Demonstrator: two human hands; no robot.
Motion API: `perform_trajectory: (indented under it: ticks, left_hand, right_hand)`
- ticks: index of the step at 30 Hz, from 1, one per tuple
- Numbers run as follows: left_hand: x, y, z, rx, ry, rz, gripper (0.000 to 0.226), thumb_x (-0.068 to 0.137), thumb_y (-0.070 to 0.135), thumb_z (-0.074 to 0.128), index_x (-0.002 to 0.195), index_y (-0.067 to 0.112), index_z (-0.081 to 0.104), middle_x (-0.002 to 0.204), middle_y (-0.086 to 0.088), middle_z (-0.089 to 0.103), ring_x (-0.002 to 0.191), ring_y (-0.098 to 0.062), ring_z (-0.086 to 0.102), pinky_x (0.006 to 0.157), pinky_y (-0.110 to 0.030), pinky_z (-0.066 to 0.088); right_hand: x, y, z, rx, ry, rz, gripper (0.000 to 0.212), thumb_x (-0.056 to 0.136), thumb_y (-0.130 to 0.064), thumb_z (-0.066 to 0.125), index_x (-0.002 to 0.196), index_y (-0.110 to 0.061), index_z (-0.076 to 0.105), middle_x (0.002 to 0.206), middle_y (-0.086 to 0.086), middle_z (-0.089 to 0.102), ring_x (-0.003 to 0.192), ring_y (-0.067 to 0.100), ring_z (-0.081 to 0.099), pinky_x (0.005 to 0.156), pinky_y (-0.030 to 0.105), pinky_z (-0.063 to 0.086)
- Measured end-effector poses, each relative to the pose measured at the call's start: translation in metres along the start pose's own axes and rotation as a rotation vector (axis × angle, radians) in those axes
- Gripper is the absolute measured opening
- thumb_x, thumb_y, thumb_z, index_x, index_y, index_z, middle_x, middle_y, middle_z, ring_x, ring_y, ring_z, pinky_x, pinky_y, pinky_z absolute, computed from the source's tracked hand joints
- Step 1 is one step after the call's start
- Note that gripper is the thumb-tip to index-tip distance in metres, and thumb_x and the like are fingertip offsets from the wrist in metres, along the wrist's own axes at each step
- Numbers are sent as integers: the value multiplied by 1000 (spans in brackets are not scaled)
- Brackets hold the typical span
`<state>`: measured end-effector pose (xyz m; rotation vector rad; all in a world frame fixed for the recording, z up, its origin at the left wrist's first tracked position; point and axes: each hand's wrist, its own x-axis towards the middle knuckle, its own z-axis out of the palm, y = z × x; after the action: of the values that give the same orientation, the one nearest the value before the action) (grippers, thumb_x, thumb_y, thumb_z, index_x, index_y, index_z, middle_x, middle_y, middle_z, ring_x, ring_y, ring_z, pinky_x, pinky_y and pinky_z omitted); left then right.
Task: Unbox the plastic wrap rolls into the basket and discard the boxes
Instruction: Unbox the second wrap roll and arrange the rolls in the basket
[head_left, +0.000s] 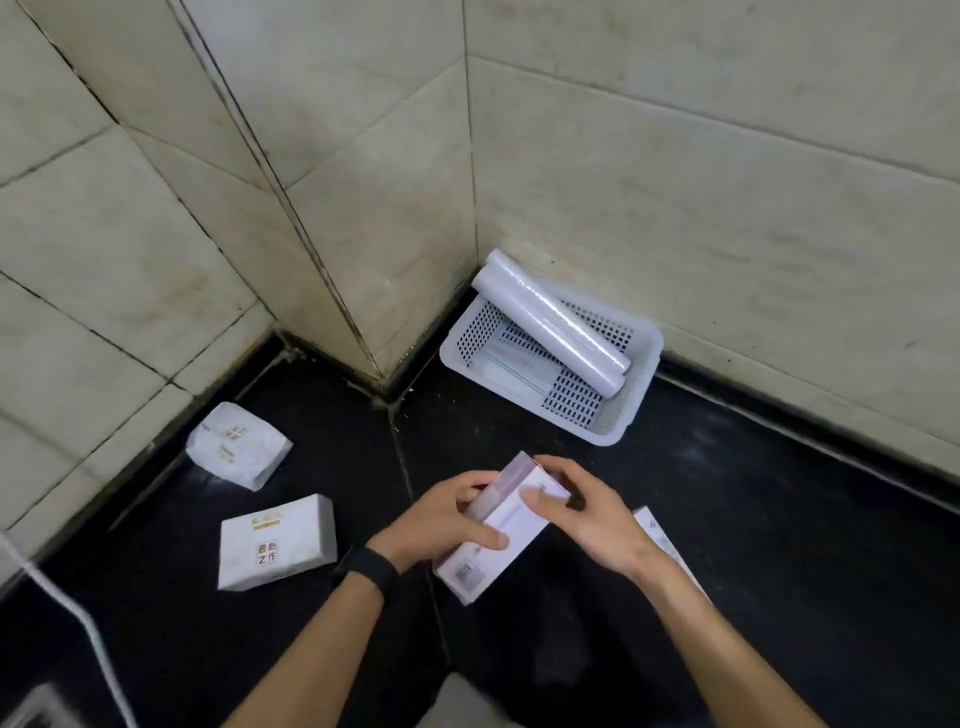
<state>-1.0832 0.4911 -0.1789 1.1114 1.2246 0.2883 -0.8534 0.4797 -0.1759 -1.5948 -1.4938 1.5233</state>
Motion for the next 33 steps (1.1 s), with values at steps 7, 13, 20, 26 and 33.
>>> perform_trajectory:
  ticks: [7,13,20,26,33]
  left_hand:
    - [-11,18,45,385,40,10,82,69,23,80,143,32,45,136,2,53,122,-13,52,105,-30,44]
    - [-15,-3,110,1054,219,349,69,78,42,63,142,34,40,134,5,48,114,-19,51,96,-34,43]
    - [-17,-23,145,1167,207,371,68,84,54,55,145,29,37,133,3,49,106,-23,53,87,-36,47]
    - [-22,-31,162,1066,204,249,66,87,50,54,145,29,31,137,6,43,111,-20,52,81,-40,53]
    - [-30,-26,146,906,240,345,60,79,42,65,133,24,44,131,7,49,102,-19,61,81,-32,52]
  right_hand:
    - [-56,41,5,239,213,57,46,77,-25,85,116,-34,61,104,-8,70,97,3,67,85,23,54]
    - [-82,82,20,311,414,179,42,73,-24,87,104,-32,61,99,-4,72,87,7,71,85,34,57]
    - [-108,105,5,354,451,210,38,73,-26,87,103,-26,64,98,-6,73,83,-1,70,69,10,50]
    - [-124,111,0,308,464,230,24,83,-51,72,94,-30,68,87,-10,74,84,5,70,73,18,51]
    - [-122,111,-12,559,474,217,20,99,-32,57,109,-18,66,89,4,78,77,25,76,63,29,57]
